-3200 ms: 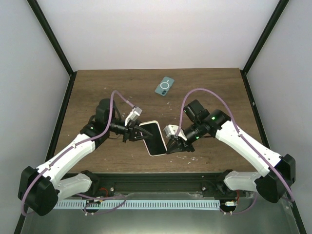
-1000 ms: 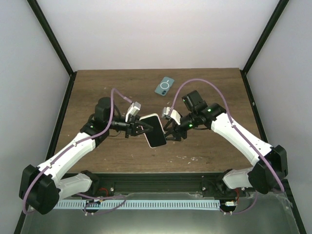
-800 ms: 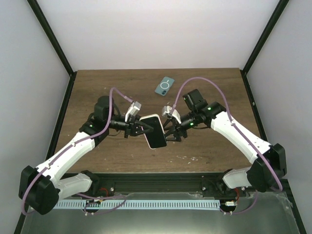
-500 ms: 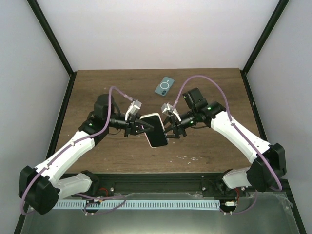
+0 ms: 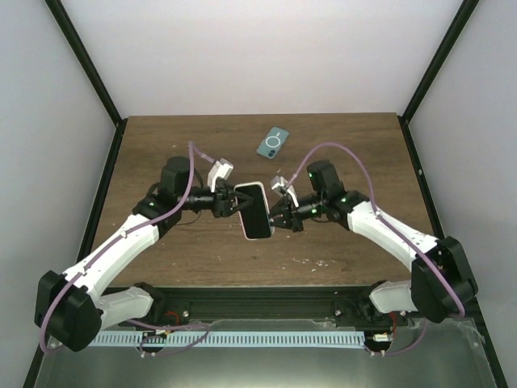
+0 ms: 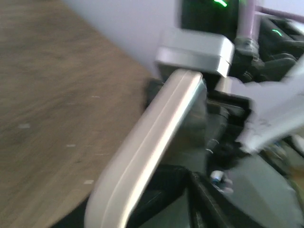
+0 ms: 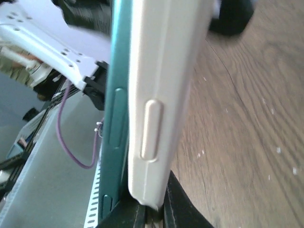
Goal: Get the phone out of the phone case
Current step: Remove the phone case from the phone.
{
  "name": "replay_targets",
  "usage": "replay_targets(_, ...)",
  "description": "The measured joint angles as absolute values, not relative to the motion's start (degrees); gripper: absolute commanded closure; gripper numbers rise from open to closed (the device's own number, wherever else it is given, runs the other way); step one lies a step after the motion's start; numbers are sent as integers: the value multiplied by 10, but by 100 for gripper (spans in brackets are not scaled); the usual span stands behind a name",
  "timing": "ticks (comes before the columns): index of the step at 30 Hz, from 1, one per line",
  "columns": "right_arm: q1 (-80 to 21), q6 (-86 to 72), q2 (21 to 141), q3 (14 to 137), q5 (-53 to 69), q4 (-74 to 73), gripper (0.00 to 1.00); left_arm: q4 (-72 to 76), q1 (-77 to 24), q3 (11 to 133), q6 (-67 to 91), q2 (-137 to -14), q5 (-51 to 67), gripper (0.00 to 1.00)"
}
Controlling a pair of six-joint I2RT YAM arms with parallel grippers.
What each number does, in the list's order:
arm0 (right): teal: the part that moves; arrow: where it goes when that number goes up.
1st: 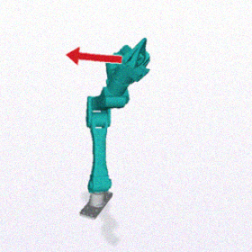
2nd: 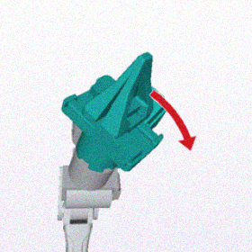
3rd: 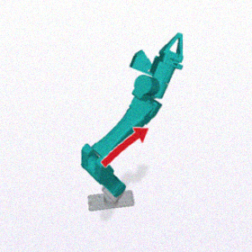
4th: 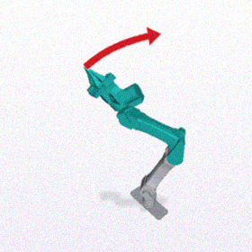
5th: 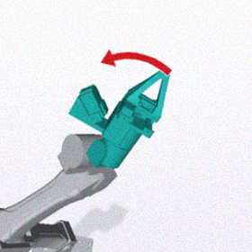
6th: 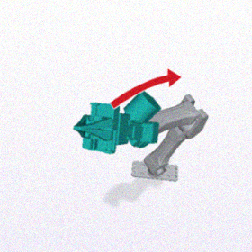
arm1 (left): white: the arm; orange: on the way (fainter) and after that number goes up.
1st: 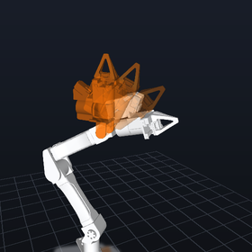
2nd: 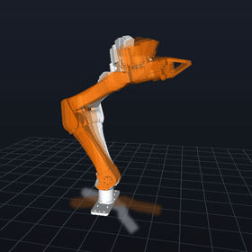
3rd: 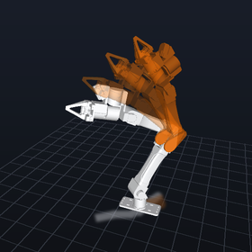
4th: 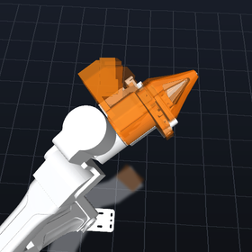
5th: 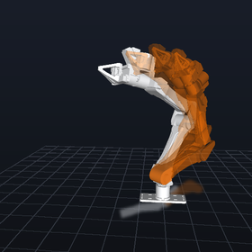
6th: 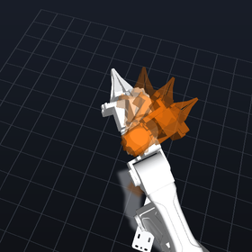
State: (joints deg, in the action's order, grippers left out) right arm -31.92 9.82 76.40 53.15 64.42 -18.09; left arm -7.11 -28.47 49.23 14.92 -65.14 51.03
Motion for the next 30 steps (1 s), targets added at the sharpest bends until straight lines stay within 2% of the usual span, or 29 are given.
replay_targets(3,-314,25,763,449,616,-81,99,-93,-282,492,156,-661,391,33)
replay_targets(7,-310,-55,797,389,566,-13,99,-137,-277,496,170,-648,185,33)
replay_targets(11,-309,-119,808,380,499,30,99,-147,-311,458,192,-571,15,39)
replay_targets(16,-309,-186,808,378,403,48,99,-160,-409,403,223,-507,-77,54)
replay_targets(19,-309,-212,808,378,357,48,99,-183,-459,398,235,-524,-109,54)
replay_targets(21,-309,-230,808,378,326,47,99,-199,-493,397,236,-538,-132,49)
replay_targets(26,-309,-266,821,378,283,38,99,-227,-566,405,227,-585,-196,22)
replay_targets(30,-309,-293,847,378,267,16,99,-228,-608,422,212,-637,-239,22)
